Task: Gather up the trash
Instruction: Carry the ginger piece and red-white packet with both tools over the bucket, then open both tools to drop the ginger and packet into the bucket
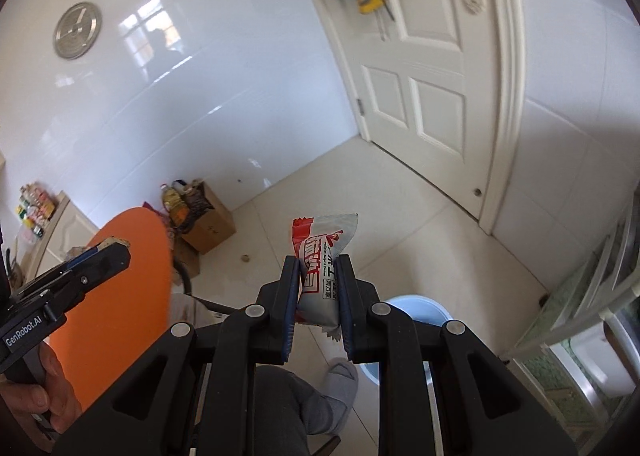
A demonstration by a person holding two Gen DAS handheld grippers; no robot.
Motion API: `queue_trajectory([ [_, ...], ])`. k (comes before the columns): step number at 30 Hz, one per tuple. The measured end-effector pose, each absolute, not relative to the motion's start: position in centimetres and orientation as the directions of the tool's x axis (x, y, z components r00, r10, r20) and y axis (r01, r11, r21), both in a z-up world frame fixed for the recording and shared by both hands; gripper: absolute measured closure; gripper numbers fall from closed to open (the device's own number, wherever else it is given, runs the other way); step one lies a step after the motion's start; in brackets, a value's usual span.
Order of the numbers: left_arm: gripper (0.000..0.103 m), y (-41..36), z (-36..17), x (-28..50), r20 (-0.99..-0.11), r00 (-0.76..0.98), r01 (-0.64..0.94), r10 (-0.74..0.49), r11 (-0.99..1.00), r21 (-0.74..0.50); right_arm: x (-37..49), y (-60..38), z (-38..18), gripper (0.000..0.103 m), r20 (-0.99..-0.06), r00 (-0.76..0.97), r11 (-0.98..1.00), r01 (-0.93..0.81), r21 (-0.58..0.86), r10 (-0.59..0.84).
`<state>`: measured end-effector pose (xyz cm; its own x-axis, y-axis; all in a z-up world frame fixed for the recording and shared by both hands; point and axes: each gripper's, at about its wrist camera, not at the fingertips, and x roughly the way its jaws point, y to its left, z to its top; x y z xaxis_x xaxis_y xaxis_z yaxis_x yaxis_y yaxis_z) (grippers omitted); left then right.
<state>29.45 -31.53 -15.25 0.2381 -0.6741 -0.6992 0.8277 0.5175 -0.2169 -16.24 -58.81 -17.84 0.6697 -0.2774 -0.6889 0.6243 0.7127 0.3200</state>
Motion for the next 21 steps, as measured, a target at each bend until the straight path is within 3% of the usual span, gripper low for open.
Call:
queue_trajectory([
  [11,0.082,-41.9,-21.5,32.3,-0.833,0.067,0.841,-0.549,0.480,-0.248,-16.5,-64.3,-25.7,0.085,-0.778,0.595,0.615,0.695,0.373,-0.200],
  [21,0.081,-53.1,-27.3,34.3,-0.902,-0.005,0.827,-0.431,0.505,-0.246,-15.8,-66.9,-30.3,0.082,-0.821,0.553,0.559,0.730,0.393,-0.144],
])
